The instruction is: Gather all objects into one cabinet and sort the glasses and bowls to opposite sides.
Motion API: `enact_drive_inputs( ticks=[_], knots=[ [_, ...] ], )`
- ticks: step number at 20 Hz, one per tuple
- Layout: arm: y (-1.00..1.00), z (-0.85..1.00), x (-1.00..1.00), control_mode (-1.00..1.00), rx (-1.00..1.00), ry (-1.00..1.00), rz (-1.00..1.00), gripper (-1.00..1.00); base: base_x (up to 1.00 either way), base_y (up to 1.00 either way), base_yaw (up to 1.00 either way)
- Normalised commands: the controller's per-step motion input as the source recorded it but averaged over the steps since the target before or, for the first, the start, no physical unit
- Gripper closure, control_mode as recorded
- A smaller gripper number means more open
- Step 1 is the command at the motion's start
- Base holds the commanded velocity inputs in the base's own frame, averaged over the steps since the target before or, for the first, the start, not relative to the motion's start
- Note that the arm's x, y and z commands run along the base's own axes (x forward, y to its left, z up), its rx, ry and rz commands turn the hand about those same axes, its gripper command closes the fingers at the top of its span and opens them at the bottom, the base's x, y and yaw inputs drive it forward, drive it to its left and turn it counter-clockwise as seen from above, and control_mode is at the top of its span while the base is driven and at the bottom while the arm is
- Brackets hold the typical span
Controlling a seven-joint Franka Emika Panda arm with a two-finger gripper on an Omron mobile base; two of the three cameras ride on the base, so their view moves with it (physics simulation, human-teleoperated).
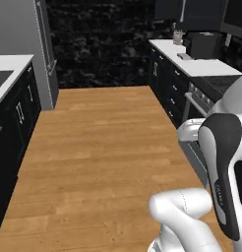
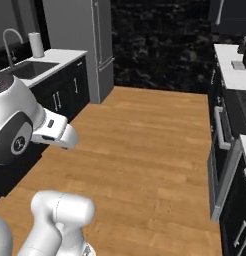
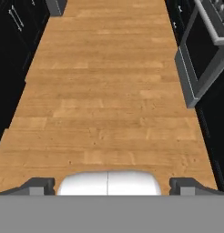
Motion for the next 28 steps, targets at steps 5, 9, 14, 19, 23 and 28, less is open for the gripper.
enact_drive_inputs(
  ticks=[5,9,14,19,23,28],
  knots=[
    [0.00,0.00,0.00,1.00,0.00,0.00,0.00,-1.00,1.00,0.25,0.00],
    [0.00,0.00,0.00,1.00,0.00,0.00,0.00,-1.00,1.00,0.18,0.00],
    [0.00,0.00,0.00,1.00,0.00,0.00,0.00,-1.00,1.00,0.16,0.00],
    [0.00,0.00,0.00,1.00,0.00,0.00,0.00,-1.00,1.00,0.19,0.00],
    [0.00,0.00,0.00,1.00,0.00,0.00,0.00,-1.00,1.00,0.20,-0.01],
    [0.00,0.00,0.00,1.00,0.00,0.00,0.00,-1.00,1.00,0.12,-0.01]
  ],
)
